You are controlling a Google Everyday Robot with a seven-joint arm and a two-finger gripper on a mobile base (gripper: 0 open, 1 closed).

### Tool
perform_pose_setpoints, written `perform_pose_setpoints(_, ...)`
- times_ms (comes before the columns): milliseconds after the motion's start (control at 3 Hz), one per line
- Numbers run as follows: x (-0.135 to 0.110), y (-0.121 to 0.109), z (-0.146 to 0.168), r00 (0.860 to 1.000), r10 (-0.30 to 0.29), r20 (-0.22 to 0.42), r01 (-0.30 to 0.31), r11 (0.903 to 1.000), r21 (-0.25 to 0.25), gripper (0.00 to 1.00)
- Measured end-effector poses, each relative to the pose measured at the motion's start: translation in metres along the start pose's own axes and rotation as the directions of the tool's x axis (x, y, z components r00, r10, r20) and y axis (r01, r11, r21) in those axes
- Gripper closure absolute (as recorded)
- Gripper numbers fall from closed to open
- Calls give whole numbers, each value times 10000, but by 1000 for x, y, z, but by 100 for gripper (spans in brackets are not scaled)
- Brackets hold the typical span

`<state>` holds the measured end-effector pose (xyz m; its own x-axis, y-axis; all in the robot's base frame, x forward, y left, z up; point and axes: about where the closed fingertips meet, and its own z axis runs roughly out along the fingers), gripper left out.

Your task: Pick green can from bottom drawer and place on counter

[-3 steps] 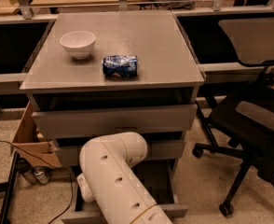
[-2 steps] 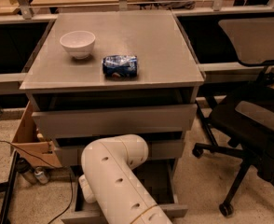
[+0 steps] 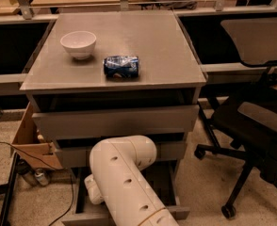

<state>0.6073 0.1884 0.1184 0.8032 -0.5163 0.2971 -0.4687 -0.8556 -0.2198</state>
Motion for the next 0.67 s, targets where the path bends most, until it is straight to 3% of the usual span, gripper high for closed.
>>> perform_pose_setpoints(667, 14, 17, -36, 9984, 558, 61, -558, 9984, 9, 83)
